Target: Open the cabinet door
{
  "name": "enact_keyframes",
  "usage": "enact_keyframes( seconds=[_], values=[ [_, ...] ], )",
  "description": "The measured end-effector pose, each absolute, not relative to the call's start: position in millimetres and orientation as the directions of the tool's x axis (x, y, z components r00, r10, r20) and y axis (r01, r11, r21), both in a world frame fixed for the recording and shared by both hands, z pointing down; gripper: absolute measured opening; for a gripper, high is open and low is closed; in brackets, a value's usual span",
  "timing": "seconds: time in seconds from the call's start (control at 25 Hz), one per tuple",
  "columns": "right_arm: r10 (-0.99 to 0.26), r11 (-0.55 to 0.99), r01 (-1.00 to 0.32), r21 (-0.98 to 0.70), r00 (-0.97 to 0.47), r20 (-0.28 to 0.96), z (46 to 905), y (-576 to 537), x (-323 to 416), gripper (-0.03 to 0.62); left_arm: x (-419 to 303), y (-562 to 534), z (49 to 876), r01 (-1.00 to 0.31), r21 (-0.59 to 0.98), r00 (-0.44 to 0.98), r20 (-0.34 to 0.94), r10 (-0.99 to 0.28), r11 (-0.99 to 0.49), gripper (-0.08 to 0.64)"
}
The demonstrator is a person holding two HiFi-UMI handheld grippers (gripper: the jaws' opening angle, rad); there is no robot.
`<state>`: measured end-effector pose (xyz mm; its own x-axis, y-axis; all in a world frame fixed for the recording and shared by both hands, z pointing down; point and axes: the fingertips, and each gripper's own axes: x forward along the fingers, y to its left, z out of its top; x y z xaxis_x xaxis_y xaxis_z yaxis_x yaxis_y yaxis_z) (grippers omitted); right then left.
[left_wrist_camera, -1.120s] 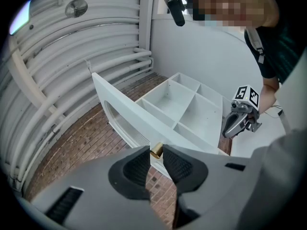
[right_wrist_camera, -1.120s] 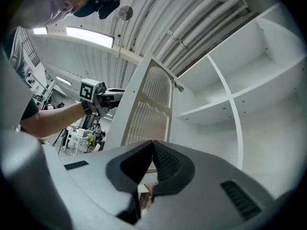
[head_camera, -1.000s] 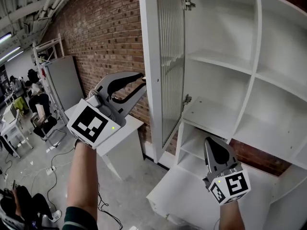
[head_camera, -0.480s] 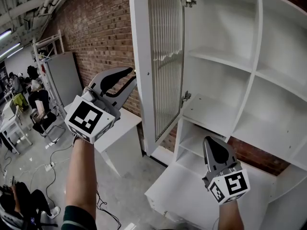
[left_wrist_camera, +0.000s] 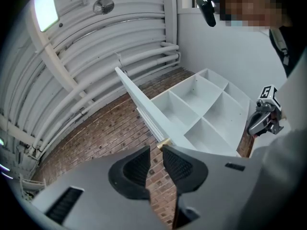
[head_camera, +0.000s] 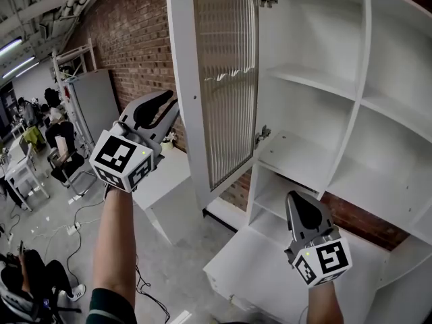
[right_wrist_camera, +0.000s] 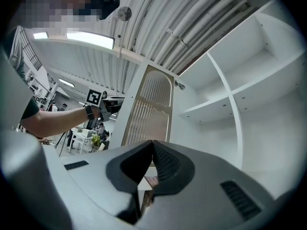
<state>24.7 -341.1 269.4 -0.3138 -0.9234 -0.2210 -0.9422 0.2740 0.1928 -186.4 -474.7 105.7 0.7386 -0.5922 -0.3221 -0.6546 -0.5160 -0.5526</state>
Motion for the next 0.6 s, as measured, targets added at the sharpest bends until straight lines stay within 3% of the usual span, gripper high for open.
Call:
enact_keyframes(
  seconds=[0.6],
  values=[
    [-0.916,0.305,-0.935,0.179,-0.340,-0.212,276.2,-339.7,43.5,0.005,-195.4,-445.3,116.9,-0.747,-0.457,0.654,-0.372,-0.659,-0.483,0.070]
  ],
)
